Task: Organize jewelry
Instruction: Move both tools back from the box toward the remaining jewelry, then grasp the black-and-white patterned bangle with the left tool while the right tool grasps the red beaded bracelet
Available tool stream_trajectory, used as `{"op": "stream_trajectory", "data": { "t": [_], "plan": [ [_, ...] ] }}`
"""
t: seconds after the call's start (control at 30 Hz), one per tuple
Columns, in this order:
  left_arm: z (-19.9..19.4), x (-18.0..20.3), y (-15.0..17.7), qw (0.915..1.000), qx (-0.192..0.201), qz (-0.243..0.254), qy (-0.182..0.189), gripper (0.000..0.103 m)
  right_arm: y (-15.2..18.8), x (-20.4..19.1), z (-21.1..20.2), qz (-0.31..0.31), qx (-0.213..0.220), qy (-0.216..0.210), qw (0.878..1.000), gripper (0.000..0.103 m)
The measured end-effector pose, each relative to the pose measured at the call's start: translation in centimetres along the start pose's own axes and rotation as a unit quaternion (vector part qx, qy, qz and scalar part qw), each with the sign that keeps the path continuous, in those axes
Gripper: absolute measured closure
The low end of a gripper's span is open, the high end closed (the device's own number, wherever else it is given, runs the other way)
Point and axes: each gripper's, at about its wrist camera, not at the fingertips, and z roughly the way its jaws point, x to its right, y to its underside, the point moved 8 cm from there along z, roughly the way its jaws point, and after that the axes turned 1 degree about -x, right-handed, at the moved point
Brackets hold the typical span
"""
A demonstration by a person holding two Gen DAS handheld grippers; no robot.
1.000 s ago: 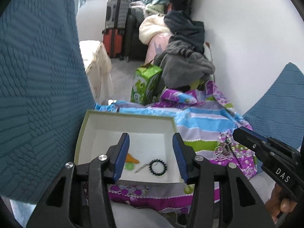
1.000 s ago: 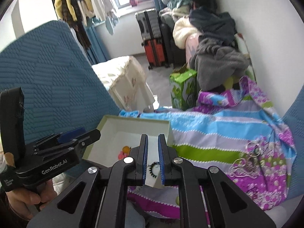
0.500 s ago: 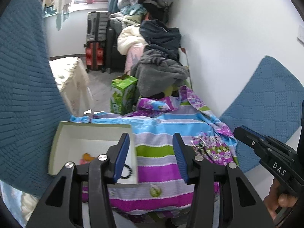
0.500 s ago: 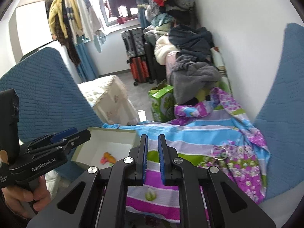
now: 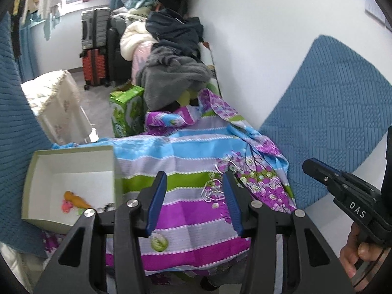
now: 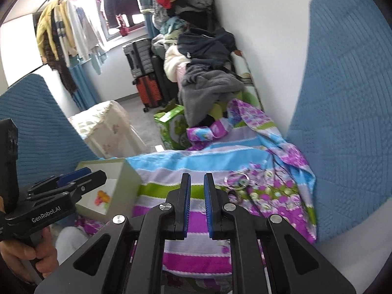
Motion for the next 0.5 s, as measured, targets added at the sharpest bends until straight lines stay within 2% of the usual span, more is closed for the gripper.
{"op": "stream_trajectory", "data": {
  "t": [0.3,0.5],
  "plan": [
    [4.8,3.4,1.8,0.9991,-0.028,0.021,0.025,0.055,4.5,5.0,3.1,0.027,-0.036,0.017,0.999,0.093],
    [9.5,4.4,3.3,0.9974,-0.058,0.023,0.035,0.055,8.1,7.6,6.7,0.039,-0.076,0.025,0.996,0.091]
  ]
}}
